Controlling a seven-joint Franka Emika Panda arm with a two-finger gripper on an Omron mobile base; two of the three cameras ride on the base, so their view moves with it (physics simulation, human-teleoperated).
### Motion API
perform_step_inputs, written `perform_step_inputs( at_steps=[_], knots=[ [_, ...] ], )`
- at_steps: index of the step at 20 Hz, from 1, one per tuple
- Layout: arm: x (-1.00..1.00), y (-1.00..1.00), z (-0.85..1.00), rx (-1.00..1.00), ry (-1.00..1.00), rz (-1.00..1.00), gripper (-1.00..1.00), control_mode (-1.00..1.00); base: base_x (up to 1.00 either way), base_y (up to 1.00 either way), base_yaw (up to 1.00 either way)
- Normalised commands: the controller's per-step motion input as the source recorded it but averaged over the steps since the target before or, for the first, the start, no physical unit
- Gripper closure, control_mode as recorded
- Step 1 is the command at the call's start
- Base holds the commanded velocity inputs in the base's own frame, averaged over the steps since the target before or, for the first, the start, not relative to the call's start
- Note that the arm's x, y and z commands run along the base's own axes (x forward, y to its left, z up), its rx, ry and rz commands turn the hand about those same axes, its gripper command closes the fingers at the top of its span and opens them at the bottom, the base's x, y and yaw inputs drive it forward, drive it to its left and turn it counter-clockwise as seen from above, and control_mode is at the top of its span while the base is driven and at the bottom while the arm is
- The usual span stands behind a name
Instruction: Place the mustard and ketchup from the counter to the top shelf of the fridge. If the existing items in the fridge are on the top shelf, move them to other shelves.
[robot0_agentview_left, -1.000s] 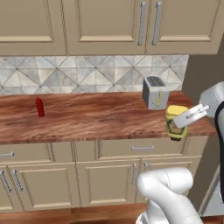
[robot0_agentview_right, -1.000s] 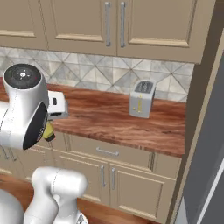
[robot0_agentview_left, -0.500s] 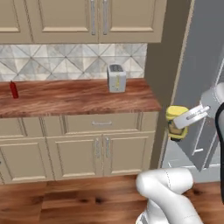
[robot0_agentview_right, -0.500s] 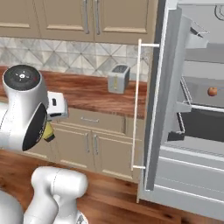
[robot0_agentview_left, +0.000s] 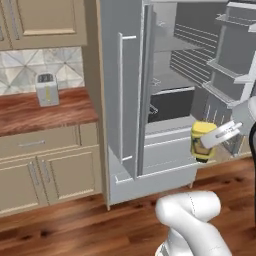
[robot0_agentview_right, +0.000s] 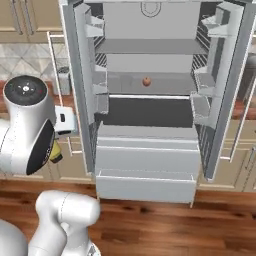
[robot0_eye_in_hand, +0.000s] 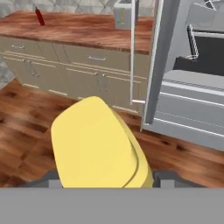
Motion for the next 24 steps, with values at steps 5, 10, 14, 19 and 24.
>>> perform_step_inputs(
  at_steps=[5,10,14,19,24],
  knots=[
    [0.0,0.0,0.0,0.0,0.0,0.0,1.0,1.0,0.26,-0.96,-0.2],
    [0.0,0.0,0.0,0.0,0.0,0.0,1.0,1.0,0.93,-0.34,0.07],
    [0.0,0.0,0.0,0.0,0.0,0.0,1.0,1.0,0.73,0.0,0.16],
    [0.0,0.0,0.0,0.0,0.0,0.0,1.0,1.0,0.81,-0.01,0.09],
    [0.0,0.0,0.0,0.0,0.0,0.0,1.0,1.0,0.7,-0.23,0.02]
  ],
)
